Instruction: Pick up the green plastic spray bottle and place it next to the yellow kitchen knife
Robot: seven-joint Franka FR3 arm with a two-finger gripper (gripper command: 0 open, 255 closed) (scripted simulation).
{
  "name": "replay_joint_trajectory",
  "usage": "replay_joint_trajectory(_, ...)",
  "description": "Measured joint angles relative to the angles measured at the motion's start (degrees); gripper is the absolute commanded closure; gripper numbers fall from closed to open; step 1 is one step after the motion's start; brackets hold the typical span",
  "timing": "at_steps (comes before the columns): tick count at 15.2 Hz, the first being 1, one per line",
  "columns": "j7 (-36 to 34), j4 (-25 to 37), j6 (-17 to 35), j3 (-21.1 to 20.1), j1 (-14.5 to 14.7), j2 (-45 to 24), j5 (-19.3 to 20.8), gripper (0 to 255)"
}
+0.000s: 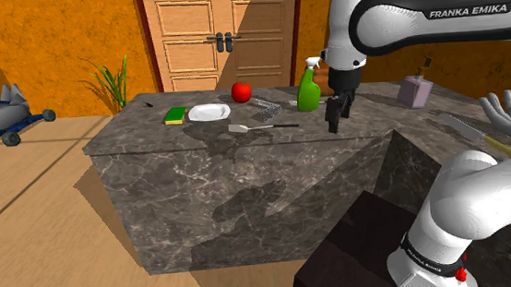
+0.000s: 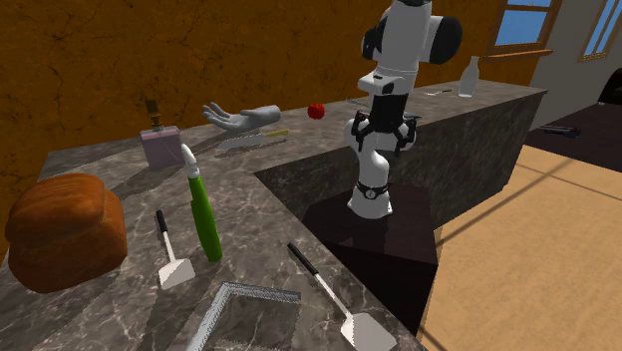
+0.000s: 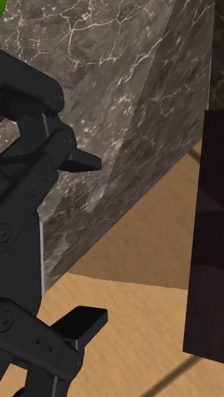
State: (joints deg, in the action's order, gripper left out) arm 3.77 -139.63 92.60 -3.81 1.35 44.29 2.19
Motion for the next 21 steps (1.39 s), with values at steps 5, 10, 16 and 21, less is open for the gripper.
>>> replay_joint_trajectory(5, 7.4, -0.5, 3.3, 5.4, -0.6, -0.1, 2.4, 0)
replay_joint_trajectory(10, 19.7, 0.8, 8.1, 14.1, -0.9, -2.2, 5.0, 0)
replay_joint_trajectory(16, 35.5, 5.1, 15.1, 25.7, 0.5, -9.3, 5.1, 0)
replay_joint_trajectory(21, 49.4, 12.6, 18.7, 35.4, 4.3, -18.2, 0.7, 0)
